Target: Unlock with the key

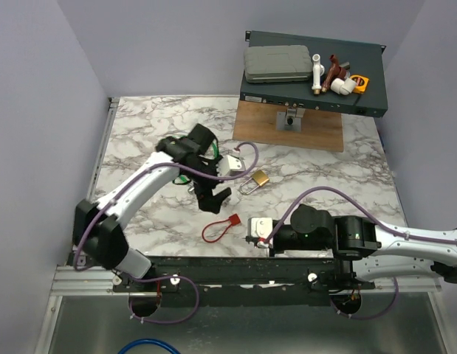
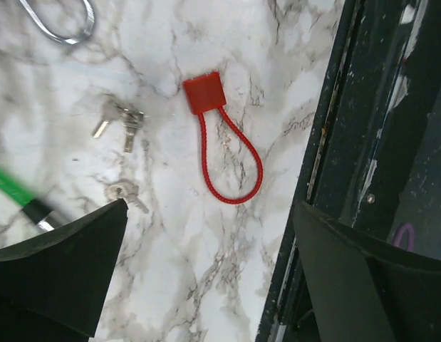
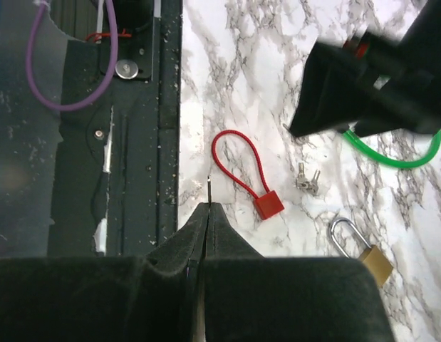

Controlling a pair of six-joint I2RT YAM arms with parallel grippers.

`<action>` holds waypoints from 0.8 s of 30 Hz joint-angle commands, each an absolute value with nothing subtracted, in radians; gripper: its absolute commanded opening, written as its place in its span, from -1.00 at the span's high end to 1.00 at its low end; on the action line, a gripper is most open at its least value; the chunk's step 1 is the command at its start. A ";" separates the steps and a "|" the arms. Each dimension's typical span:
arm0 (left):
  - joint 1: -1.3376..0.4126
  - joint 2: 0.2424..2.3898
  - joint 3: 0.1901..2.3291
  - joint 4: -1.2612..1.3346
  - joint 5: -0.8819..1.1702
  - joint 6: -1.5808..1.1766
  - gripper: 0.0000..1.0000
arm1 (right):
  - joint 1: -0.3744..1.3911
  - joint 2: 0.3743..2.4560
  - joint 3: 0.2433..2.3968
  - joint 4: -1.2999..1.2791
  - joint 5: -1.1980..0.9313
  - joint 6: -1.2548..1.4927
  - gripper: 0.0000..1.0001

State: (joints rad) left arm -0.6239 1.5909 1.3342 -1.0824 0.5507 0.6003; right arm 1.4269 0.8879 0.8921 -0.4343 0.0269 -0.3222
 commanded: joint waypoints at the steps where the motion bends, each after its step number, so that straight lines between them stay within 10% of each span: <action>1: -0.544 1.292 1.351 -1.136 0.739 0.730 -0.97 | 1.431 0.898 0.930 -0.386 -0.033 -0.259 0.99; 14: -0.572 0.921 1.377 -1.243 0.908 0.949 -0.97 | 1.267 1.196 1.233 -0.392 -0.353 -0.152 0.99; 24: -0.585 0.950 1.402 -1.285 0.938 0.894 -0.41 | 1.244 1.351 1.449 -0.612 -0.372 -0.133 0.99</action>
